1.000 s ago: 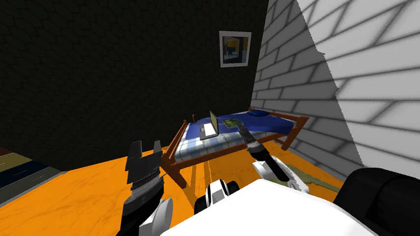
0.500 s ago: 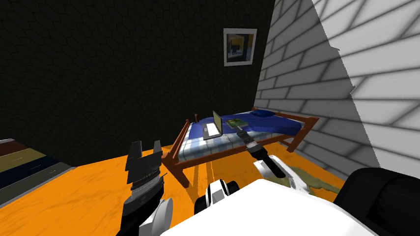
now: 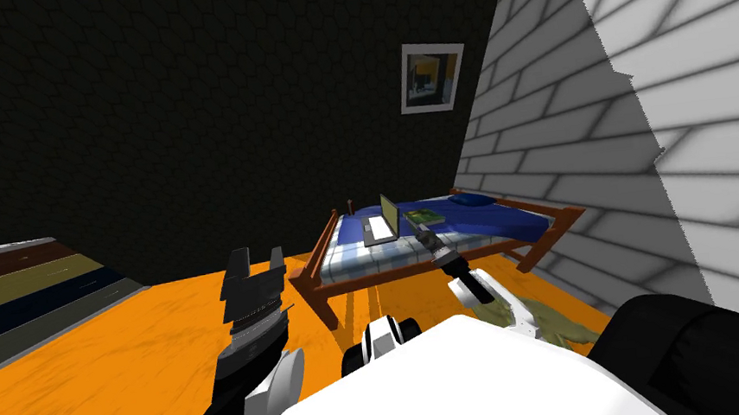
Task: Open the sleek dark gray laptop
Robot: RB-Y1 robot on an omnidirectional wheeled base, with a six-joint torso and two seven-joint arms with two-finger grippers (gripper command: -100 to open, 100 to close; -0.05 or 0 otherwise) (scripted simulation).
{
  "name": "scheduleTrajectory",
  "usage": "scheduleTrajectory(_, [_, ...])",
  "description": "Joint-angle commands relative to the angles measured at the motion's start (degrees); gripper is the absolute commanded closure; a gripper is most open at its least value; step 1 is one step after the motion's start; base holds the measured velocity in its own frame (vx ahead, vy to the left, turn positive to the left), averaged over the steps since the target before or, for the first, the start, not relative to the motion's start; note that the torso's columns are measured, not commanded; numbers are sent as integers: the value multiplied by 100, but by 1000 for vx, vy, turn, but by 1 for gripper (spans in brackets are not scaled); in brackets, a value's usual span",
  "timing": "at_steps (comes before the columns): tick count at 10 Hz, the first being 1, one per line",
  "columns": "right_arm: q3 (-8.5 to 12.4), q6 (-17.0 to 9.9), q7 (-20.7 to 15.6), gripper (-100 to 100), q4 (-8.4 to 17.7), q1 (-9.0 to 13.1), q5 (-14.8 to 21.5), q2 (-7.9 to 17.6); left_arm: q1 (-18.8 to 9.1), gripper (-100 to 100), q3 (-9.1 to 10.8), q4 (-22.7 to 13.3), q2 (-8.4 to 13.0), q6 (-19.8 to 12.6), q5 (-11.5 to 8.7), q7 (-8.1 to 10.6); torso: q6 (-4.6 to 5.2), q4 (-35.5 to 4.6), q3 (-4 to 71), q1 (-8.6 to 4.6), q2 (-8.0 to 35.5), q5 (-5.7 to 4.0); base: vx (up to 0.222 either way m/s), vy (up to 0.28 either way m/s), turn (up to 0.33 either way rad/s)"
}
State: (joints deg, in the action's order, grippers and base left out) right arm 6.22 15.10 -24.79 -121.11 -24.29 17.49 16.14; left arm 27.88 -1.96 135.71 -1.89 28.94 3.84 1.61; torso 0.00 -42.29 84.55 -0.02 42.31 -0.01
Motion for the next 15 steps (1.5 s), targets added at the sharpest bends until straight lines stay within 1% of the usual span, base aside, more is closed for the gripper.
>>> scheduleTrajectory(1, [89,-249,-304,-100,251,72,366,173,0,0,0,0,0,0,0,0,0,0,1,-1,-1,0,49,67,54])
scheduleTrajectory(4, [209,-522,-631,-100,595,183,779,448,0,0,0,0,0,0,0,0,0,1,3,5,-3,2,53,78,55])
scheduleTrajectory(9, [406,-972,-1162,-100,1178,370,1452,994,0,0,0,0,0,0,0,0,1,-1,-2,1,4,1,58,75,56])
scheduleTrajectory(14, [573,-1353,-1613,-100,1665,526,2023,1459,0,0,0,0,0,0,0,0,0,0,0,-2,1,0,50,57,48])
scheduleTrajectory(15, [624,-1469,-1752,-100,1810,573,2199,1604,0,0,0,0,0,0,0,0,1,-1,-2,3,3,1,46,68,60])
